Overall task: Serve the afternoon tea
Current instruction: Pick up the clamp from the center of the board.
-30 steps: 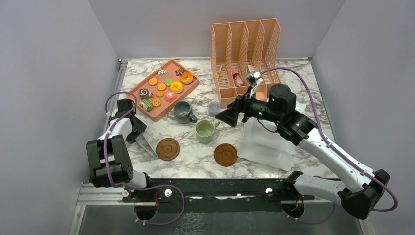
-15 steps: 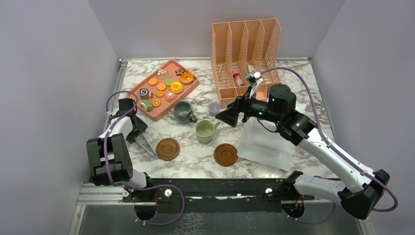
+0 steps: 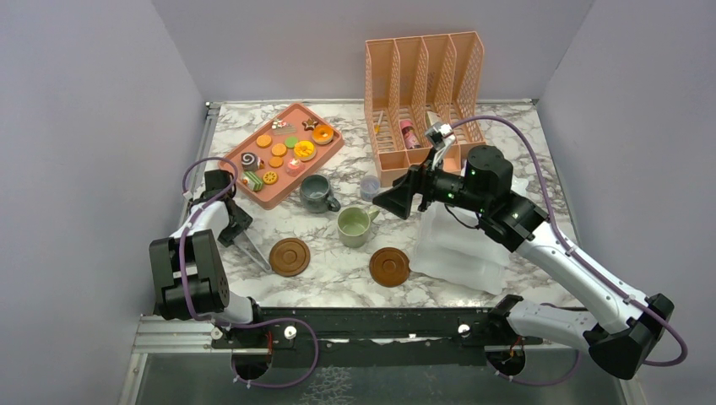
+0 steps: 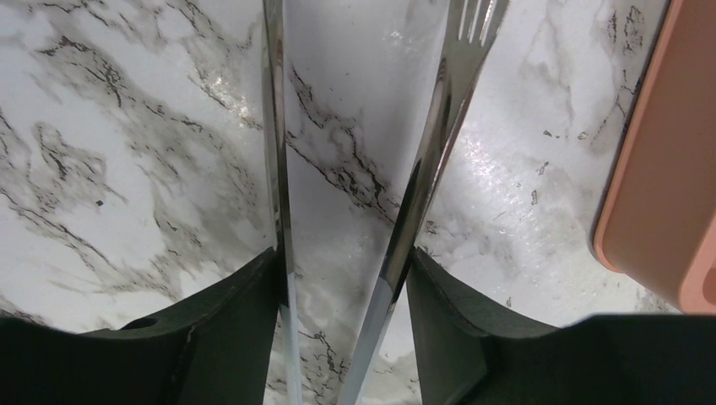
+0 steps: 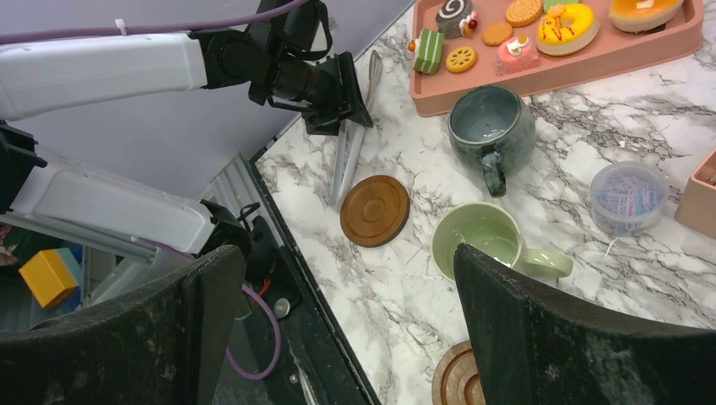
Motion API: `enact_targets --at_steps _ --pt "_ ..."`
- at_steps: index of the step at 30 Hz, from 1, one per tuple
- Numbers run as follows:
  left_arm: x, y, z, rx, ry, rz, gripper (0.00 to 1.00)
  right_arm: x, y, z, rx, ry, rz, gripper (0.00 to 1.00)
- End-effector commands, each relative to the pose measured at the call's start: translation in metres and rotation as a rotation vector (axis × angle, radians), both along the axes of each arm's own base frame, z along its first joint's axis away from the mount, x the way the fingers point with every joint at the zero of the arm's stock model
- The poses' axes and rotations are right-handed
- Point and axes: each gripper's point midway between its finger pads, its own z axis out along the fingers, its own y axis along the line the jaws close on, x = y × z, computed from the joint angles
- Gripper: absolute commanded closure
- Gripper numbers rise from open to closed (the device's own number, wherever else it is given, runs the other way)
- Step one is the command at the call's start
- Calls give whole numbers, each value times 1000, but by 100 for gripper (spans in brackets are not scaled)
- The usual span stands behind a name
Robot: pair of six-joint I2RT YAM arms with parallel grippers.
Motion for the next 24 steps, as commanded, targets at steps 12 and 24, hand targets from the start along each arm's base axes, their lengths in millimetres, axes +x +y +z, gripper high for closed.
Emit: enact_targets --at_steps 12,24 --pt "-8 -11 5 -45 18 -15 50 -3 -3 8 28 9 -5 0" --pt "-19 -13 -5 -55 69 -22 35 -3 -5 11 40 15 -20 0"
